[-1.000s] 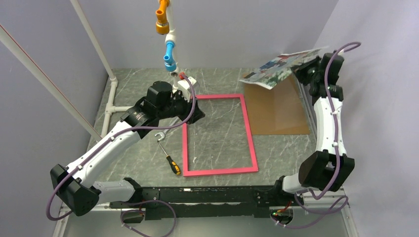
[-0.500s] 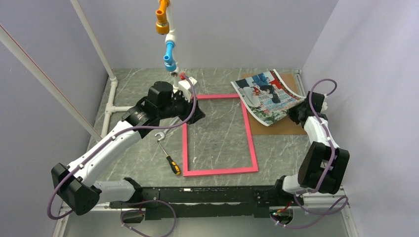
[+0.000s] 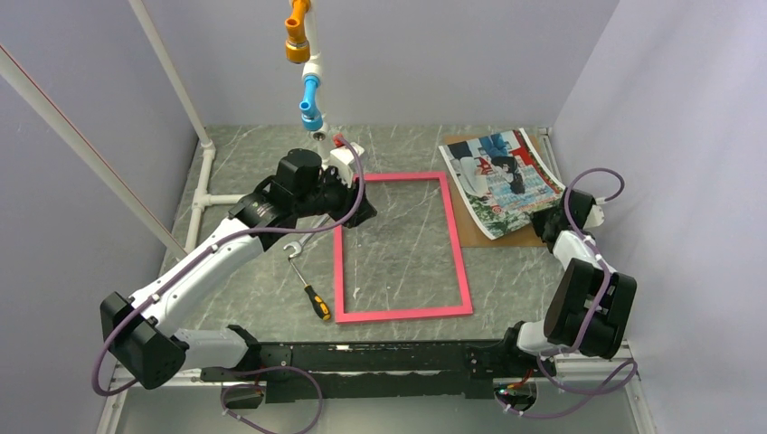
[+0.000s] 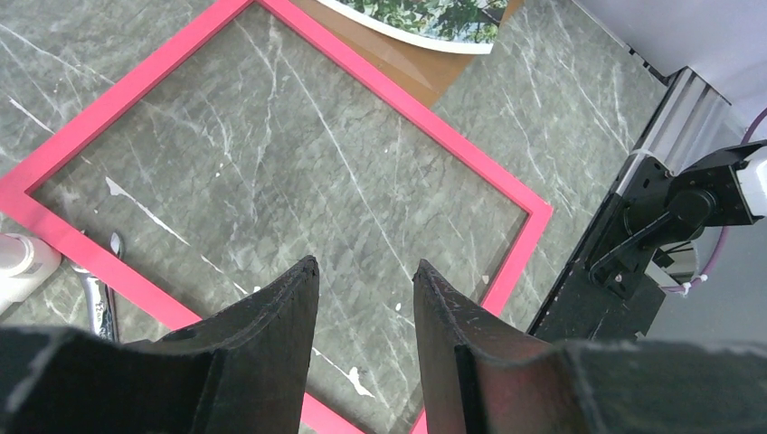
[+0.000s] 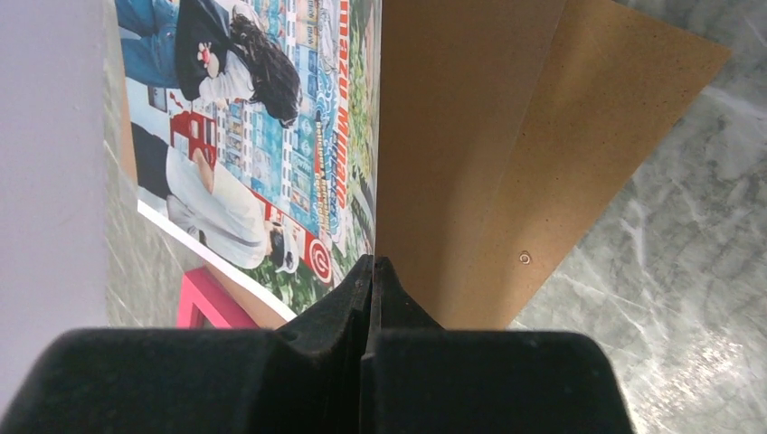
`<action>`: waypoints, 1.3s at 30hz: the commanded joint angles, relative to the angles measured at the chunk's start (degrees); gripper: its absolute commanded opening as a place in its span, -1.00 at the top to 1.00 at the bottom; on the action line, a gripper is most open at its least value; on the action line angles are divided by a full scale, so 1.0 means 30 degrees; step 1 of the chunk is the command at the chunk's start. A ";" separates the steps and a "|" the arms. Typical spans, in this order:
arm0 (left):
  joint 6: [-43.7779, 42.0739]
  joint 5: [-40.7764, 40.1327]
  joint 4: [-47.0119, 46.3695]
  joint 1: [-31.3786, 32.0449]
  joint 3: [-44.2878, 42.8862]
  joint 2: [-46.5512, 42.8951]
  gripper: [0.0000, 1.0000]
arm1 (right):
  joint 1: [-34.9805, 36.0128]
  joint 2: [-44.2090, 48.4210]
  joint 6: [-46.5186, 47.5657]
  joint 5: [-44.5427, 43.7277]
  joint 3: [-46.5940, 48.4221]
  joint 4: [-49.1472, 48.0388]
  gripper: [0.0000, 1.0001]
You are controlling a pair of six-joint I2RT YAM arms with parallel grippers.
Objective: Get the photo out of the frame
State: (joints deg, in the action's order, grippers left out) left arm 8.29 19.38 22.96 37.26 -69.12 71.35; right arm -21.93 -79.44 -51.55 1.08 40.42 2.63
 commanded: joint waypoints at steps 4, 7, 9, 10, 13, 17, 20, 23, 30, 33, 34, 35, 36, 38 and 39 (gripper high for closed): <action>0.0139 -0.0248 -0.0615 -0.0071 -0.0015 0.0151 0.07 | 0.0500 -0.0272 -0.1817 -0.0496 -0.0897 -0.2939 1.00; 0.0163 -0.0219 -0.0615 -0.0068 -0.0018 0.0152 0.07 | 0.0609 -0.0032 -0.1755 -0.0449 -0.1435 -0.3419 1.00; 0.0192 -0.0140 -0.0638 -0.0078 -0.0017 0.0179 0.07 | 0.0676 0.0028 -0.1550 0.0067 -0.1680 -0.3536 1.00; 0.0198 -0.0132 -0.0628 -0.0087 -0.0020 0.0195 0.07 | 0.0659 0.0025 -0.1411 0.0216 -0.1721 -0.3444 1.00; 0.0200 -0.0130 -0.0624 -0.0088 -0.0028 0.0238 0.07 | 0.0753 0.0412 -0.0964 0.0480 -0.2068 -0.2859 0.82; 0.0143 -0.0174 -0.0586 -0.0085 -0.0042 0.0298 0.07 | 0.0763 0.1389 0.0217 0.0803 -0.2644 -0.1531 0.36; 0.0138 -0.0238 -0.0611 -0.0085 0.0012 0.0243 0.07 | 0.0756 0.2229 0.1315 0.1432 -0.2480 0.0583 0.03; 0.0107 -0.0320 -0.0692 -0.0088 0.0074 0.0091 0.07 | 0.0762 0.3134 0.2366 0.1815 -0.2014 0.2861 -0.24; 0.0230 -0.0917 -0.1425 -0.0075 0.0750 -0.1514 0.05 | 0.1710 0.7234 0.5156 0.6296 -0.2072 0.4537 -0.45; 0.0663 -0.1397 -0.2607 -0.0095 0.1689 -0.2935 0.02 | 0.3296 0.8757 0.6173 0.6964 -0.1053 0.6219 -0.54; 0.0791 -0.1582 -0.2921 -0.0086 0.2080 -0.3483 0.01 | 0.3894 0.9166 0.6564 0.6857 -0.0599 0.6883 -0.57; 0.0950 -0.1854 -0.3129 -0.0099 0.2550 -0.4060 -0.01 | 0.4434 0.9608 0.6953 0.6760 -0.0154 0.7541 -0.60; 0.1076 -0.2177 -0.3279 -0.0108 0.2986 -0.4722 -0.03 | 0.4996 1.0114 0.7320 0.6623 0.0231 0.8169 -0.64; 0.1110 -0.3018 -0.3279 -0.0086 0.4105 -0.6172 -0.07 | 0.6005 1.1499 0.7870 0.6323 0.0983 0.9346 -0.73; 0.1081 -0.3480 -0.3108 -0.0085 0.4469 -0.6967 -0.18 | 0.6273 1.2112 0.8102 0.6283 0.1252 0.9815 -0.78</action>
State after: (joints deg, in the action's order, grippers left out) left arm 10.22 14.26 17.06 37.21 -59.42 57.95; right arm -6.81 -49.63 -33.17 18.96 38.76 23.99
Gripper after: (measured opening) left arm 0.525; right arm 0.844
